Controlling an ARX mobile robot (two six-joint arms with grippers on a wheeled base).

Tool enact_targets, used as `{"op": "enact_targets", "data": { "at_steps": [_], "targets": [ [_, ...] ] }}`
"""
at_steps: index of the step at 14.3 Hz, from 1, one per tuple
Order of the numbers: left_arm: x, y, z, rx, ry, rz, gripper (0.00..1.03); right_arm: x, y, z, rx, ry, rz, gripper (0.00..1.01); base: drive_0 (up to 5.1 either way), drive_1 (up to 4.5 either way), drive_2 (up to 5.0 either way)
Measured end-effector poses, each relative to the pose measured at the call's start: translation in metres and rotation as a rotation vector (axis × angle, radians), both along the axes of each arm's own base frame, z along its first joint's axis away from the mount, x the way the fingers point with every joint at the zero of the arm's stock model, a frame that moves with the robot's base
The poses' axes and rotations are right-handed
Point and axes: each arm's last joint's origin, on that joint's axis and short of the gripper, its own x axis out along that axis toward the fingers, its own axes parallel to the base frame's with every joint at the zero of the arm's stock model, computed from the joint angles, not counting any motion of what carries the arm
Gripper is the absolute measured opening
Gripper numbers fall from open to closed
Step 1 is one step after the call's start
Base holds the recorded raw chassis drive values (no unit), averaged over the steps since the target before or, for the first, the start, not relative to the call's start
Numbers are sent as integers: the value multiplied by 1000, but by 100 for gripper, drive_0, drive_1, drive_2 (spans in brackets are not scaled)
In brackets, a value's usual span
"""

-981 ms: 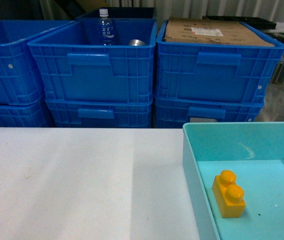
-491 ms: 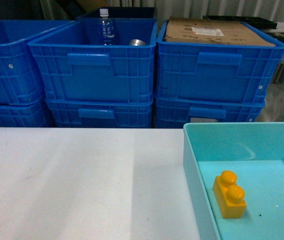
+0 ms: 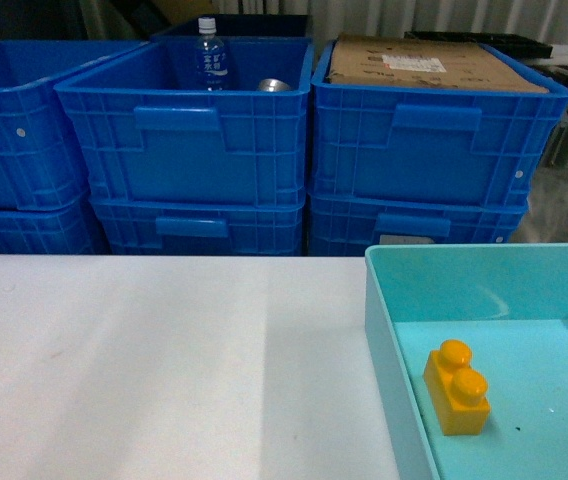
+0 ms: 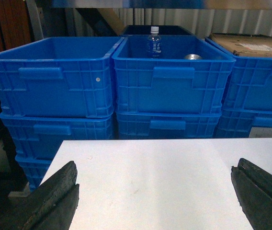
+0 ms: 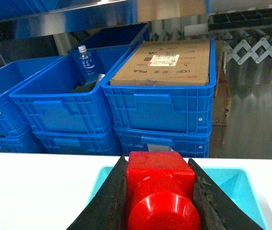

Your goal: Pick red block from blue box to shelf

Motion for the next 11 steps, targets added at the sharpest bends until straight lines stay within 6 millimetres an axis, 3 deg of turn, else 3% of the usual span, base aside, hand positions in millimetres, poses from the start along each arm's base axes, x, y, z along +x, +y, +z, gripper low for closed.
{"op": "enact_targets", "data": {
  "at_steps": [2, 7, 11],
  "targets": [
    [0, 0, 0, 0, 0, 0, 98, -3, 0, 0, 1, 1, 9, 27, 0, 0, 0],
    [0, 0, 0, 0, 0, 0, 98, -6, 23, -3, -10, 0, 65, 27, 0, 0, 0],
    [0, 0, 0, 0, 0, 0, 98, -4, 25, -5, -15, 14, 24, 27, 0, 0, 0]
  ]
}}
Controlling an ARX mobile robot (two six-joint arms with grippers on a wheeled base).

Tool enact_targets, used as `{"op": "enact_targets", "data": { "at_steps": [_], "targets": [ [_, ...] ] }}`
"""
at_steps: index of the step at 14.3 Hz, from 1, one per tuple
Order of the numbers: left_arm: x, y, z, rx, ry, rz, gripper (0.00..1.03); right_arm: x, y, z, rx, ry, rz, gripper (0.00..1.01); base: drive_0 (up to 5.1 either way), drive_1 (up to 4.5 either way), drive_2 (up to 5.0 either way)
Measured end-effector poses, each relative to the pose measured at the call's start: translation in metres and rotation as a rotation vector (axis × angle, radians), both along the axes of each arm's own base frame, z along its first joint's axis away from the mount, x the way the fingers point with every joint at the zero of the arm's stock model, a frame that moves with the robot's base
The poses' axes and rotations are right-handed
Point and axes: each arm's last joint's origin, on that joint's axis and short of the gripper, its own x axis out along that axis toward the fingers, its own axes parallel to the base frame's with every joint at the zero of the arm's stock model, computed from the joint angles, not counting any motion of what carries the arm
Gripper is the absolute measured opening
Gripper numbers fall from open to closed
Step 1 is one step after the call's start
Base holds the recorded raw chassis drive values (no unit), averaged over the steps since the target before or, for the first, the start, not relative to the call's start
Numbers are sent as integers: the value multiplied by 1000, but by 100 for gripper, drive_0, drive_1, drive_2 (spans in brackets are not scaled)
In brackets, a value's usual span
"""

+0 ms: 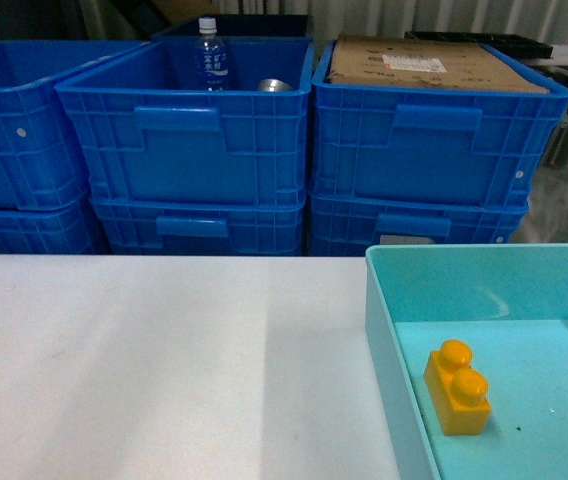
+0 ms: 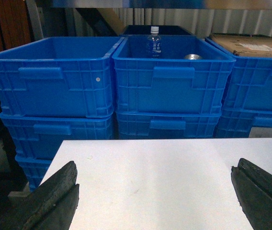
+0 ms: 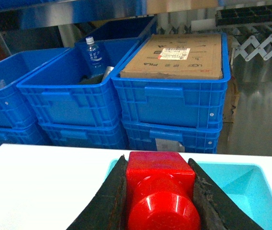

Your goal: Pick red block from blue box to shelf

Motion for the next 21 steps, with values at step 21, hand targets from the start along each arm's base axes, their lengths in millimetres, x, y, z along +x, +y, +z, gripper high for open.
{"op": "enact_targets", "data": {
  "at_steps": [21],
  "targets": [
    [0, 0, 0, 0, 0, 0, 98, 1, -1, 0, -1, -1, -14, 27, -127, -127, -127]
  ]
}}
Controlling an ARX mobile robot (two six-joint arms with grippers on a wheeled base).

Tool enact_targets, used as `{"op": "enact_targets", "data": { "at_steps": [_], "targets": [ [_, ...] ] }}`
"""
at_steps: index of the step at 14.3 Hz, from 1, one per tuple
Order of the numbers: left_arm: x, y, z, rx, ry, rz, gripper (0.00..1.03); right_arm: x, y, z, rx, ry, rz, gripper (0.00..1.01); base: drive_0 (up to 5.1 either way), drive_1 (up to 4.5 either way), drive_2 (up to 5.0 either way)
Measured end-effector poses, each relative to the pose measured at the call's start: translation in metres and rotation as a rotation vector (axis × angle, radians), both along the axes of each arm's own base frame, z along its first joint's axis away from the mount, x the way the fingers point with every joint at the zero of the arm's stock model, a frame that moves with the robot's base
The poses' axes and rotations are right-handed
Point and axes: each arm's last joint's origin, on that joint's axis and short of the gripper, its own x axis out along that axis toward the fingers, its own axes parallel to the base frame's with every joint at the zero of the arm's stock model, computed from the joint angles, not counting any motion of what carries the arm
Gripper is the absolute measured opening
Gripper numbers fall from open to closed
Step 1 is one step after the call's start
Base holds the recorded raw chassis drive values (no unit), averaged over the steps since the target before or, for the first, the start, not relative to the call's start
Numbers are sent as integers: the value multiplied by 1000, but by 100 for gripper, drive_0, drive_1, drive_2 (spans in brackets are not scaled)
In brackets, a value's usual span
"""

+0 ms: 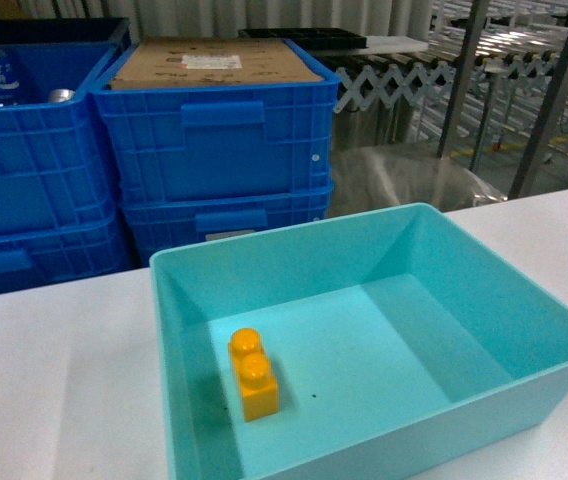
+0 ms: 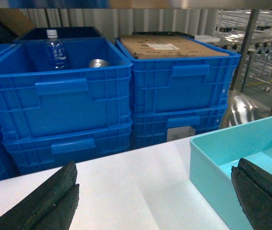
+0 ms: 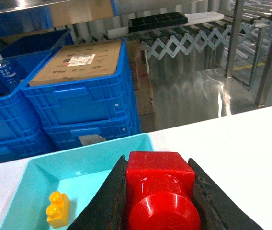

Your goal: Pick red block from blue box to shelf

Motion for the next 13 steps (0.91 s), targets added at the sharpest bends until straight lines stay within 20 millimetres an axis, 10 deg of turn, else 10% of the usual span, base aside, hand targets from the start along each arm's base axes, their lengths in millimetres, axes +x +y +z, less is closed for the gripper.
{"op": "enact_targets", "data": {
  "at_steps": [13],
  "targets": [
    [0, 0, 0, 0, 0, -3, 98, -1, 0, 1, 0, -7, -10, 27, 43, -355, -179]
  ]
}}
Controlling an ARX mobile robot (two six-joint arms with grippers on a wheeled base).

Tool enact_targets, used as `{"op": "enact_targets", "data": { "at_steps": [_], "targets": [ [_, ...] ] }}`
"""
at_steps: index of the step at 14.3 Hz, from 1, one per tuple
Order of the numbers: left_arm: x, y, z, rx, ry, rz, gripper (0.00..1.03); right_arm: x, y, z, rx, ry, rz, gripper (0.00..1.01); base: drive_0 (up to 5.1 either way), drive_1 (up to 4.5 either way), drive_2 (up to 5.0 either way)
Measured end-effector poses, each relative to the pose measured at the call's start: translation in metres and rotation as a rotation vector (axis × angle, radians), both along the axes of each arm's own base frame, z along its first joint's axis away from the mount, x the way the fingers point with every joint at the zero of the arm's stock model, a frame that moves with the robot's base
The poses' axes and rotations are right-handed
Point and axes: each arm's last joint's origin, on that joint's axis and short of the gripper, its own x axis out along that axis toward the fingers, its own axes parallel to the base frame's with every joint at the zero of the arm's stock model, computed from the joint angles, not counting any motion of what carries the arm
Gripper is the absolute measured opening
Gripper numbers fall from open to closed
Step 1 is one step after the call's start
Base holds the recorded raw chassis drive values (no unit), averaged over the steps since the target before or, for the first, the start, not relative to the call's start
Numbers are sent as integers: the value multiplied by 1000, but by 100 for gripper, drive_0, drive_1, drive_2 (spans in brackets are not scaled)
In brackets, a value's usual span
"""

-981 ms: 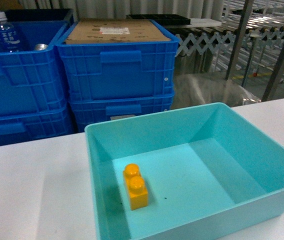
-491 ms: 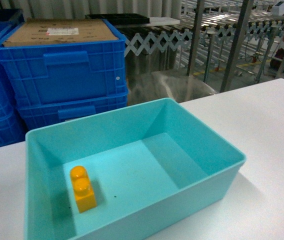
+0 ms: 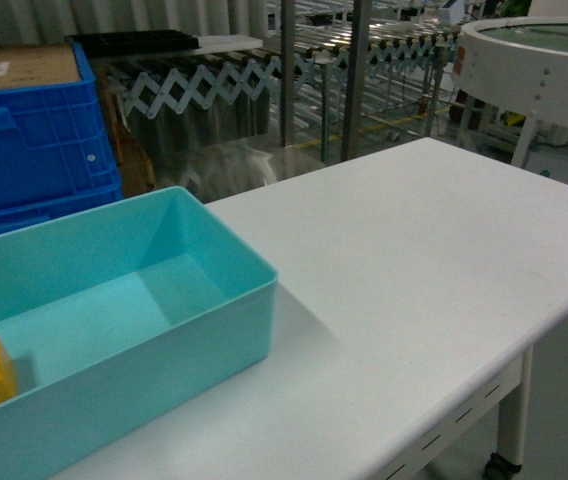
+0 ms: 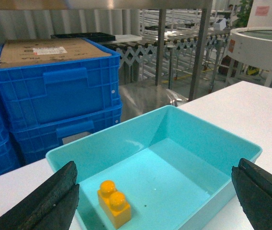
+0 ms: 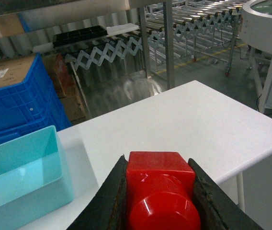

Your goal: Pick red block from blue box to shelf

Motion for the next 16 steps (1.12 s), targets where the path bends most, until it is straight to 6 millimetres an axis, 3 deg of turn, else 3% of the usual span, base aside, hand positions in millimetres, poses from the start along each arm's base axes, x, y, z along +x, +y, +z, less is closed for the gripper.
{"op": "enact_targets", "data": {
  "at_steps": [7, 10, 16],
  "targets": [
    [0, 0, 0, 0, -1, 2, 98, 1, 0, -2, 3, 12, 8, 27, 294, -565, -218],
    [0, 0, 0, 0, -3, -1, 98, 1, -1, -2, 2, 12, -9, 27, -144, -144, -144],
    [0, 0, 0, 0, 0, 3, 98, 1, 0, -2, 3, 11, 4, 27, -175, 222, -573]
  ]
}}
